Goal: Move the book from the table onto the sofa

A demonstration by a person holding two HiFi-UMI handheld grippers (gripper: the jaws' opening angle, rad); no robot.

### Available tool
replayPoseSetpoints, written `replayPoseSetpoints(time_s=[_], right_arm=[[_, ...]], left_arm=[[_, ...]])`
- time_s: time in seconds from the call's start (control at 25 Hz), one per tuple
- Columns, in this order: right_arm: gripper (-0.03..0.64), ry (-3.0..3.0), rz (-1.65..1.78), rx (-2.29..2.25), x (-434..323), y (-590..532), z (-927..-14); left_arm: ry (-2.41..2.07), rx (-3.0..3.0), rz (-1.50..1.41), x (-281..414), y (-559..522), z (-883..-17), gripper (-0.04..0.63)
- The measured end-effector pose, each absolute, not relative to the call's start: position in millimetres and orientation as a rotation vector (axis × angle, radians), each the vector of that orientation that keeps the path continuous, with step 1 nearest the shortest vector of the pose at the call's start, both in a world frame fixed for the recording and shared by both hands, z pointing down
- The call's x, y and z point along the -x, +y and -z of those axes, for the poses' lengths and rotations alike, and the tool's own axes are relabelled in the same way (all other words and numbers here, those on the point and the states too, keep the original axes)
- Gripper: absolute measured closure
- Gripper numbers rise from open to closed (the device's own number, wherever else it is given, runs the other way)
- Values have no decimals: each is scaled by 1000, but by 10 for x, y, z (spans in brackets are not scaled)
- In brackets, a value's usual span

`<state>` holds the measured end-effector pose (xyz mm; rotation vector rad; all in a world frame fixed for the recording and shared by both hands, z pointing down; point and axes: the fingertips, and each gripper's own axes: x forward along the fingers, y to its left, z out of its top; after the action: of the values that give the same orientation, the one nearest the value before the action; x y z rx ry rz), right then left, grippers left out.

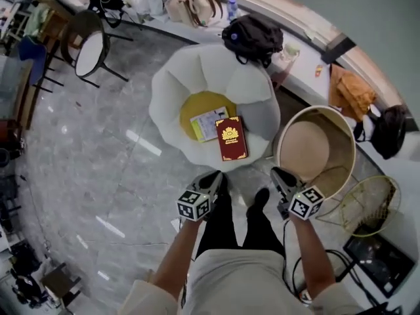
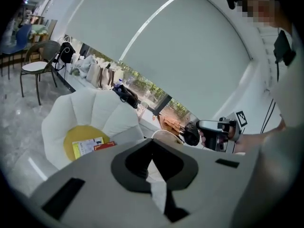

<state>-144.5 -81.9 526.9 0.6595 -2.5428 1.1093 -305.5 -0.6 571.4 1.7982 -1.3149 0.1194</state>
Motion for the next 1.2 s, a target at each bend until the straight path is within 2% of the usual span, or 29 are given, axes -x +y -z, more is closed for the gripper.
replayPoseSetpoints(time_s=[0.64, 1.2], right_arm=[[566, -2628, -773, -585, 372, -446, -3968], [575, -2703, -726, -635, 290, -402, -3532]], left_arm=[[-1493, -1818, -24, 2092, 681, -4200, 594], [-1580, -1916, -32, 2294, 666, -3620, 594]])
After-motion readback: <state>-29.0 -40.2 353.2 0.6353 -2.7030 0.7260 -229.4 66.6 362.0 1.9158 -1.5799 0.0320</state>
